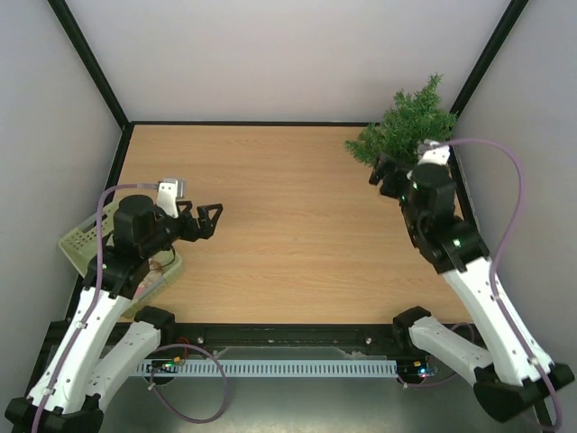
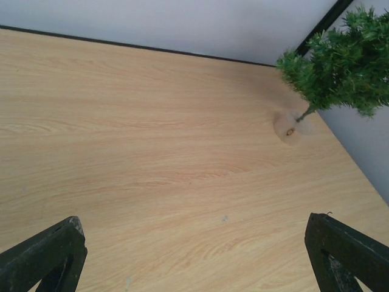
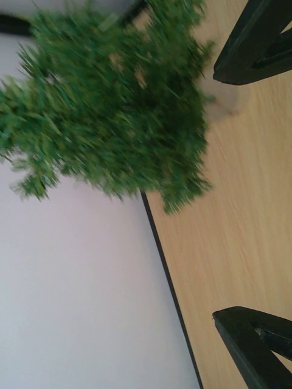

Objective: Decorate the small christmas tree
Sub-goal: Pick up the Christmas tree at the center of the board.

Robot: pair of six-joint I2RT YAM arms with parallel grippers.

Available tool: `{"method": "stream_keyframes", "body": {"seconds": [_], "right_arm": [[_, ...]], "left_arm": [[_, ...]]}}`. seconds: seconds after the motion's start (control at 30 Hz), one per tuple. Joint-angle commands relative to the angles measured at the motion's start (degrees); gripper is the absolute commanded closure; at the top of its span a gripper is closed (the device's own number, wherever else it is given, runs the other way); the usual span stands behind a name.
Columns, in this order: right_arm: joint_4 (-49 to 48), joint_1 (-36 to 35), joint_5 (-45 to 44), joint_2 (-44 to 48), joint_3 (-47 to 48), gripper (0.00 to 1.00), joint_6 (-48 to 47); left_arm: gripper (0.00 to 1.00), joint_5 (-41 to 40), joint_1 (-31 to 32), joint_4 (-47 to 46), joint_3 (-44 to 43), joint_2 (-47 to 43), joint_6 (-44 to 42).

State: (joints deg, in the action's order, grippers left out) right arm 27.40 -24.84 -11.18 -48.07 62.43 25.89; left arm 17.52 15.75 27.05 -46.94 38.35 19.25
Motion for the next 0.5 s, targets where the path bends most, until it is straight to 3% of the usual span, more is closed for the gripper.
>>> {"method": "stream_keyframes", "body": {"seconds": [0.0,0.17,0.3,0.47], "right_arm": [[-1.3,-0.1,-17.6,-8.1,5.4,0.02,-7.7],[-4.0,3.0,-25.2,-18.0,13.7,0.02,-12.8],[-6.1,10.0,-22.4,-22.3,18.8,0.15,-14.3],[-10.3,13.3,-16.0,-25.5,22.7,0.16,-16.7]], "left_arm": [[0.01,-3.4,0.1,-5.2,3.6,-0.9,-0.7],[0.0,-5.1,0.1,-5.7,6.1,-0.9,-0.1],[0.01,-5.9,0.1,-5.5,6.9,-0.8,-0.5],[0.01,-4.6,0.1,-5.8,7.1,-0.2,-1.1]]}}
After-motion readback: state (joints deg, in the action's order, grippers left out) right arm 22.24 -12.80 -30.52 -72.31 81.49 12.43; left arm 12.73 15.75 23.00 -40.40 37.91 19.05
